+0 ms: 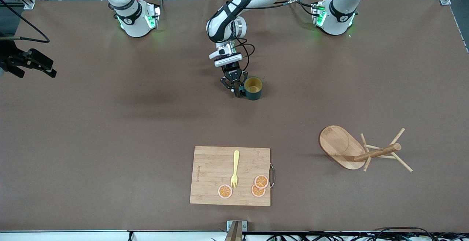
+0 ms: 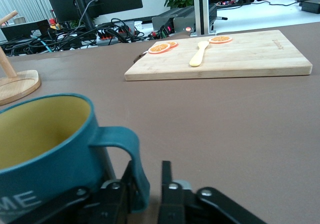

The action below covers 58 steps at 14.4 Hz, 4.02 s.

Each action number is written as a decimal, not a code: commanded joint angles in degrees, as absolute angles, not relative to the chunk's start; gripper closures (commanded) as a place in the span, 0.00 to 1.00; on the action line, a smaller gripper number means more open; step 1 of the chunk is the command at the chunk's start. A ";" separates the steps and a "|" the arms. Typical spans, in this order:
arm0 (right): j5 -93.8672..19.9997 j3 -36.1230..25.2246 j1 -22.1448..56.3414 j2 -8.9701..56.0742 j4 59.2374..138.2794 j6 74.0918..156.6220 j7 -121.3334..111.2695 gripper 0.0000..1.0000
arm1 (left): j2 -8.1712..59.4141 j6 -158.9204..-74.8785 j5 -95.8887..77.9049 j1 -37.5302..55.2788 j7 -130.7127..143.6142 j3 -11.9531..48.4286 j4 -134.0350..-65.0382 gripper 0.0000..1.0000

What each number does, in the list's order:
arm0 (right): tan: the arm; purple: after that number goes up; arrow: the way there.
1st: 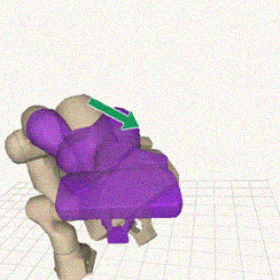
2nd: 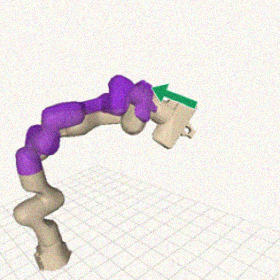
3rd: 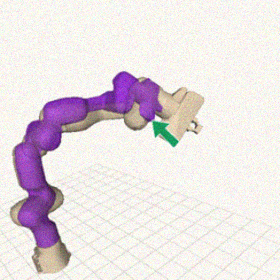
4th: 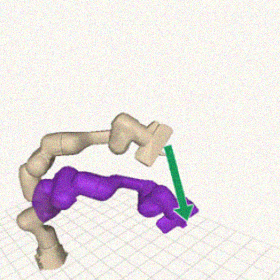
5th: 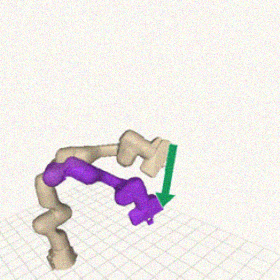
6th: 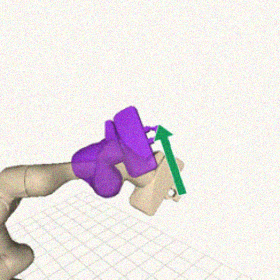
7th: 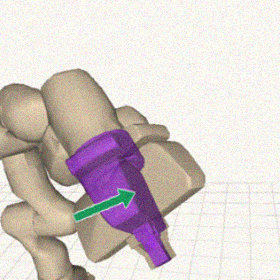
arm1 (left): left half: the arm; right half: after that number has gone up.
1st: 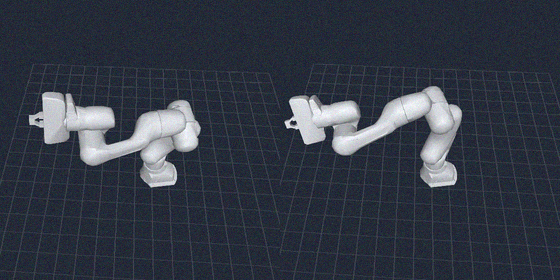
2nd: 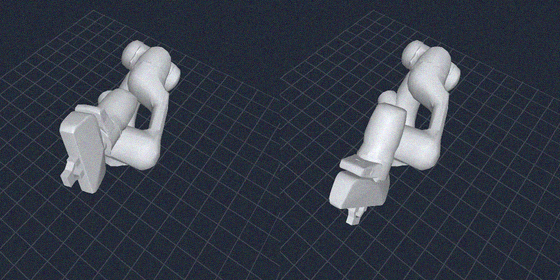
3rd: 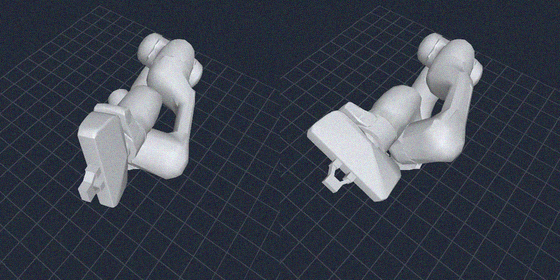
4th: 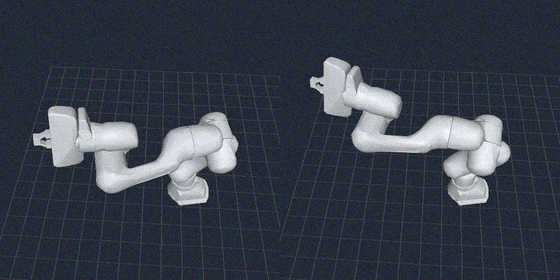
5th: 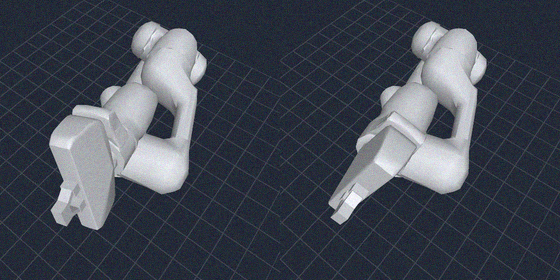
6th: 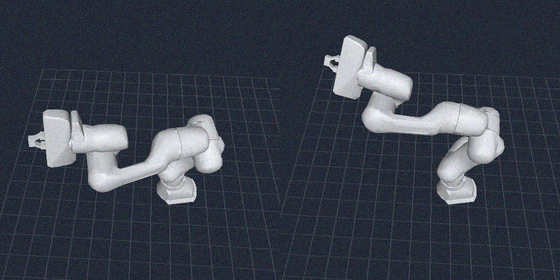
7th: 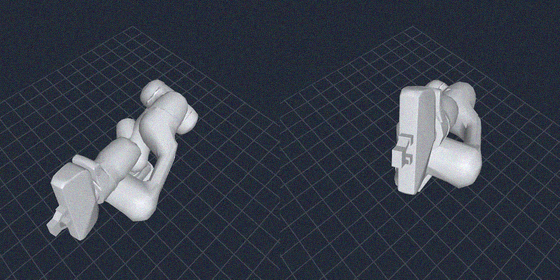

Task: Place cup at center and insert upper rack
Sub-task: 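Grasp the teal mug rim with the left gripper, then lift the mug with the left gripper and carry it to the wooden stand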

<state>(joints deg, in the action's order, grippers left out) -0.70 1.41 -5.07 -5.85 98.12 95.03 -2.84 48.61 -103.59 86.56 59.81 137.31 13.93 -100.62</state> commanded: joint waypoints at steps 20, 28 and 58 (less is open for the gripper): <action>0.18 1.23 -5.01 -6.86 98.53 95.54 -2.81 0.00 | 32.18 -105.82 31.31 45.10 95.46 14.15 -80.24 1.00; 0.18 1.23 -5.01 -6.94 98.61 95.45 -2.81 0.00 | 24.88 -110.65 8.20 30.60 92.12 14.33 -80.24 1.00; -0.09 1.14 -5.36 -6.94 98.79 95.36 -2.81 0.00 | 30.50 -116.98 -31.99 -6.32 66.80 13.71 -79.01 1.00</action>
<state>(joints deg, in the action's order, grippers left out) -0.70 1.10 -5.11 -5.86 98.03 95.25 -2.83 30.22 -116.25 -30.74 -5.93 68.43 13.77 -79.47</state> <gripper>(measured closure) 0.000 0.947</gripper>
